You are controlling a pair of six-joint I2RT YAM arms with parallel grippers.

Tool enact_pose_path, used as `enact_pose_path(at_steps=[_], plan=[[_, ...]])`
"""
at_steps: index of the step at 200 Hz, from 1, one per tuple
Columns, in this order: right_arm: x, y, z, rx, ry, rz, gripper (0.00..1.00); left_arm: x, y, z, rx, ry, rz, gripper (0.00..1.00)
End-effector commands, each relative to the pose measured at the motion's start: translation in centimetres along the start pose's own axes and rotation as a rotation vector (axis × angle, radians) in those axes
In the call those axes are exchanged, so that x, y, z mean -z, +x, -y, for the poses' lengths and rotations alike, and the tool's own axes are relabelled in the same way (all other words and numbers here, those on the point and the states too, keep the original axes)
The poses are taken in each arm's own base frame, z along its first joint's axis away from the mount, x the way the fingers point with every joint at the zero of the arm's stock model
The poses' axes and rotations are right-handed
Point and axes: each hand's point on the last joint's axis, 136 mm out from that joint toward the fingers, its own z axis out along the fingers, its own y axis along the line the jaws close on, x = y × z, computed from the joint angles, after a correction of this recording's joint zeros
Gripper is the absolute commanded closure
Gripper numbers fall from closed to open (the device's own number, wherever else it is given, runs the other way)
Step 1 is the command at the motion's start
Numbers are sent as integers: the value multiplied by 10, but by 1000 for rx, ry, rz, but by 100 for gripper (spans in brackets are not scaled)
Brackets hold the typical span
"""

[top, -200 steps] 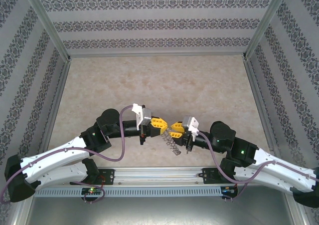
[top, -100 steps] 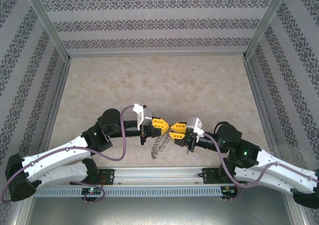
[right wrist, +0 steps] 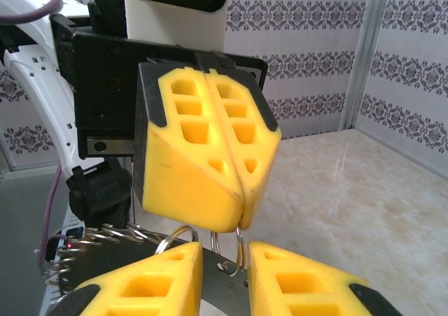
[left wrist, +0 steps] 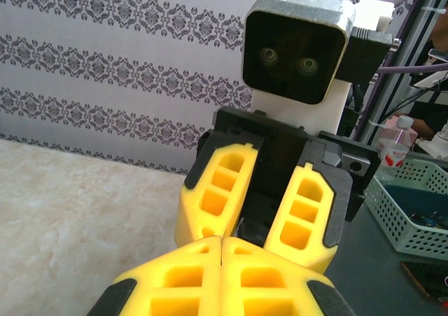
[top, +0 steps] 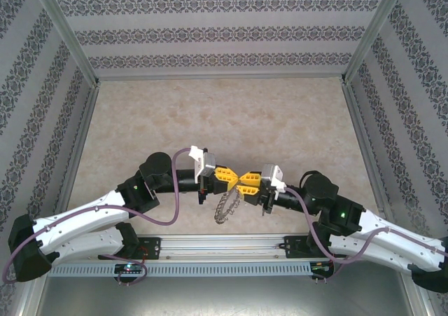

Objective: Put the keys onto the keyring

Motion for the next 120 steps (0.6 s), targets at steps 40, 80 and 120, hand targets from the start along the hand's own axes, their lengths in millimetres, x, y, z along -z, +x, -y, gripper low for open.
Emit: enact_pose_path(at_steps=[40, 80, 120], plan=[[-1, -7, 3, 12, 14, 29, 93, 1, -23, 11, -38, 51, 85, 100], [-5, -3, 18, 25, 98, -49, 100, 2, -14, 8, -36, 23, 12, 100], [-6, 6, 39, 43, 206, -239, 100, 24, 6, -21, -103, -203, -241, 75]])
